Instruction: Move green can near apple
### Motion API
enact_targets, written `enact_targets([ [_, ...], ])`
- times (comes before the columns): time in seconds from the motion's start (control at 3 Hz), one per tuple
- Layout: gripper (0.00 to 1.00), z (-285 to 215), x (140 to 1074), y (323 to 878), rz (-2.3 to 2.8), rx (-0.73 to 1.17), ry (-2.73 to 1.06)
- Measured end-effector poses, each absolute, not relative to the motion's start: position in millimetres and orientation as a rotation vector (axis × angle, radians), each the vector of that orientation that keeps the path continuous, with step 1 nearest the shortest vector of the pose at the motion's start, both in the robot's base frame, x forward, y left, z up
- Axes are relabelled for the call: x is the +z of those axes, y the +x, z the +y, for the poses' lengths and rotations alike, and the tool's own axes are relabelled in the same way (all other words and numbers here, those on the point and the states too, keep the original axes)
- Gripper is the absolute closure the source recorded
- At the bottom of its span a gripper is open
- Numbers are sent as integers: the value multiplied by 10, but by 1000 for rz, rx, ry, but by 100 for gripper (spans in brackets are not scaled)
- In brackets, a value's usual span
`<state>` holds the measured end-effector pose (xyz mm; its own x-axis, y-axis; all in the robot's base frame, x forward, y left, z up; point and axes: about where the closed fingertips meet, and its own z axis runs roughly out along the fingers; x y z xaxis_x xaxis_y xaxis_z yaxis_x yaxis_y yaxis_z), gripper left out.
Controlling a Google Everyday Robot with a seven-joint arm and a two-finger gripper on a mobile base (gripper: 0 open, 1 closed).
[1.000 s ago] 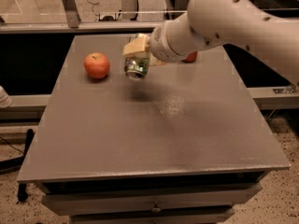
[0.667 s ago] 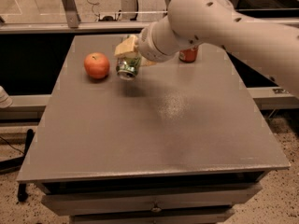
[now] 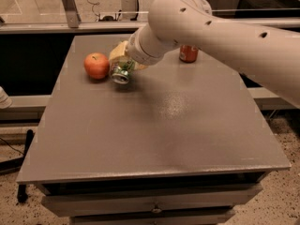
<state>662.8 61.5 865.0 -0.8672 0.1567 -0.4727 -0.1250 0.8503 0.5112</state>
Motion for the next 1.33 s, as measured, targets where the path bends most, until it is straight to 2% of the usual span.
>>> enact_targets([
  [0.33, 84, 610, 8600, 6635, 2532, 735, 37],
  [1.33, 14, 668, 8544, 6620, 2573, 762, 8],
])
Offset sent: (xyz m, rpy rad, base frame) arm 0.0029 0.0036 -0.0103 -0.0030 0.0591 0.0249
